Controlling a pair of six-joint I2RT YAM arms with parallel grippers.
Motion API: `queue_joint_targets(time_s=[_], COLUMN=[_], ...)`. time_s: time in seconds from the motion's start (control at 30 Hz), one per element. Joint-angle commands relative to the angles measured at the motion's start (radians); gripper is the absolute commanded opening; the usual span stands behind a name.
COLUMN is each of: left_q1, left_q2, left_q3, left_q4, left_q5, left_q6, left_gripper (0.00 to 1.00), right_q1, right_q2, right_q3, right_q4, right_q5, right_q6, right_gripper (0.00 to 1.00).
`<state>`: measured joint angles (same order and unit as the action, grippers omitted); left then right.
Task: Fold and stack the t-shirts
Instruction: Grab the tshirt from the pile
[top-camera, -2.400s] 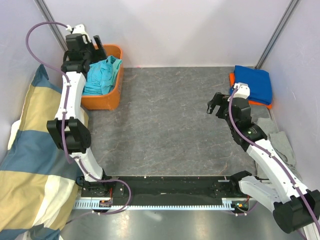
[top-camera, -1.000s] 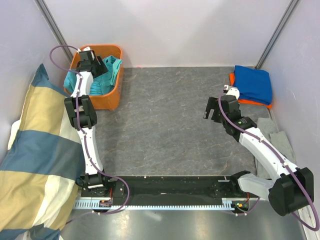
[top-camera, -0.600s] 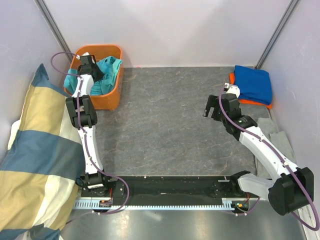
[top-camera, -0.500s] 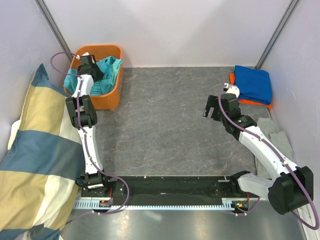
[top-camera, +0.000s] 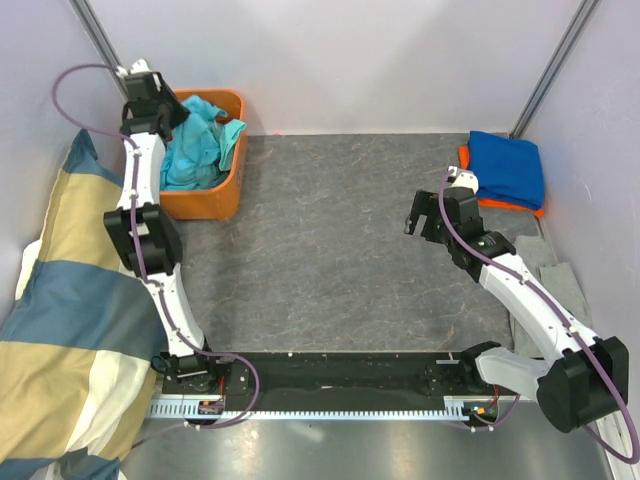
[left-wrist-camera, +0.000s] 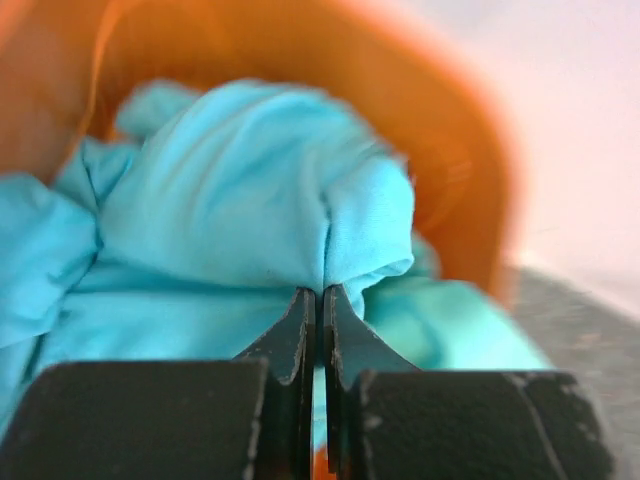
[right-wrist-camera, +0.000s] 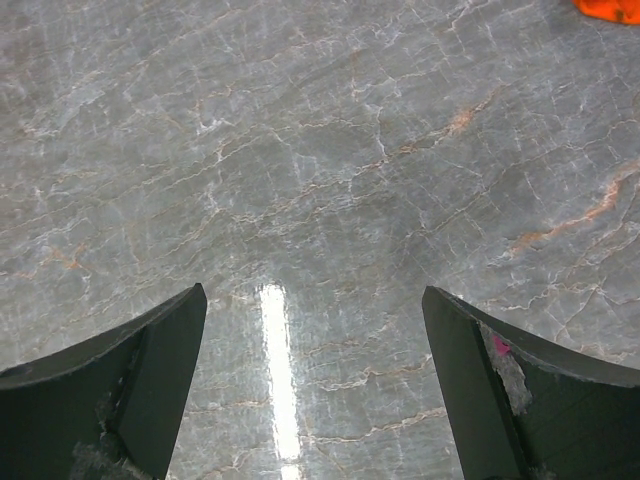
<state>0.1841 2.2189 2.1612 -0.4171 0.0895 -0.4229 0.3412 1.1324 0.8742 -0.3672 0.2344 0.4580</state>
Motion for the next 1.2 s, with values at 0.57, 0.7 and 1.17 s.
queue_joint_targets(time_s=[0.57, 0.7, 1.17], left_q1=[-0.442, -0.543, -0.532], left_q2=[-0.613, -0.640, -0.703], left_q3=[0.039, -0.012, -0.067], left_q4=[0.049, 0.034, -0.014], left_q5=[0.147, 0.069, -0.131], left_q6=[0.064, 0.113, 0.231], left_gripper=[0.02, 0.02, 0.02], right_q1=[0.002, 0.002, 0.002], right_q2=[-0.152, -0.161, -0.151], right_q3=[-0.015, -0.003, -0.027], right_q4=[0.013, 0.005, 0.005], right_q5=[-0.026, -0.009, -0.023], right_q6=[-0.016, -0.030, -0.001], right_gripper=[0.98, 0.98, 0.98])
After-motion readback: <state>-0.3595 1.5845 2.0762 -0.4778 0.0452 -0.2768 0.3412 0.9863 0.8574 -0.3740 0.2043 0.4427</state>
